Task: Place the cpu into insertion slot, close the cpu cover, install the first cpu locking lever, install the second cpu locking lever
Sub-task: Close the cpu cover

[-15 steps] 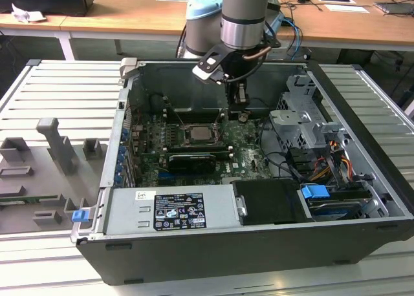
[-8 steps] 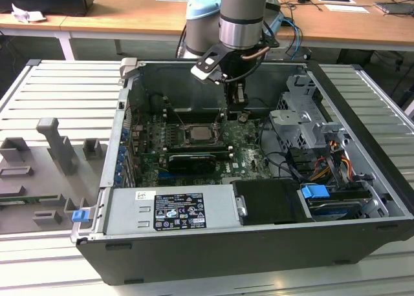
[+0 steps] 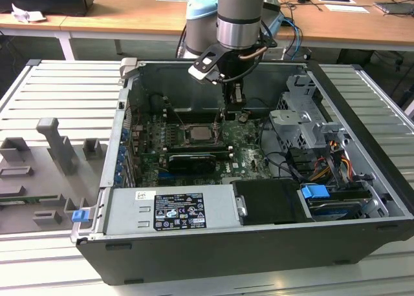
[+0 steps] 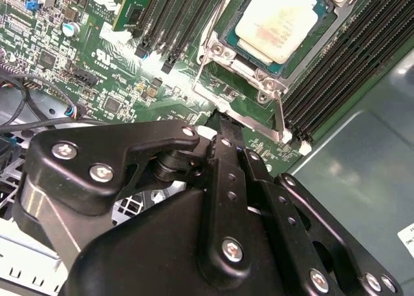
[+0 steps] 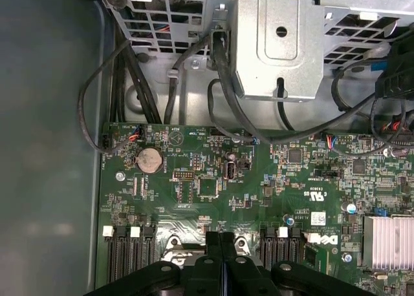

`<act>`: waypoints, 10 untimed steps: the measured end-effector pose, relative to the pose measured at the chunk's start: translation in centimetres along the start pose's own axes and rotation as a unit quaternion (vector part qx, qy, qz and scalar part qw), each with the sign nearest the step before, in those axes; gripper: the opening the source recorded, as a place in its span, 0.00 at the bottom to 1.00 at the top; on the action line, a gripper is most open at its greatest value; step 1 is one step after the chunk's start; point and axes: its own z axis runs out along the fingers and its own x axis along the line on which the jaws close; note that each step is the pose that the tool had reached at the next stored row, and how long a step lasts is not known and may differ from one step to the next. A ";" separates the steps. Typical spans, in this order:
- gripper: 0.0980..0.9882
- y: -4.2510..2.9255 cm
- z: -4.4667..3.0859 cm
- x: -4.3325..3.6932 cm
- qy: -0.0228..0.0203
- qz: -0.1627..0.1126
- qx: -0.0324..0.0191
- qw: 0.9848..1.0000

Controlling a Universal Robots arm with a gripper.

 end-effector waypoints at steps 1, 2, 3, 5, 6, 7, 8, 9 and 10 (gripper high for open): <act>0.01 -0.05 0.00 0.00 0.000 0.000 0.000 1.000; 0.01 -0.11 -0.01 0.00 0.000 0.000 0.000 1.000; 0.01 -0.14 -0.01 0.01 0.000 0.000 0.000 1.000; 0.01 -0.23 -0.01 0.01 0.000 0.000 0.000 1.000; 0.01 -0.26 -0.01 0.01 0.000 0.000 0.000 1.000; 0.01 -0.29 -0.01 0.01 0.000 0.000 0.000 1.000; 0.01 -0.31 -0.01 0.01 0.000 0.000 0.000 1.000; 0.01 -0.35 -0.02 0.01 0.000 0.000 0.000 1.000; 0.01 -0.40 -0.02 0.01 0.000 0.000 0.000 1.000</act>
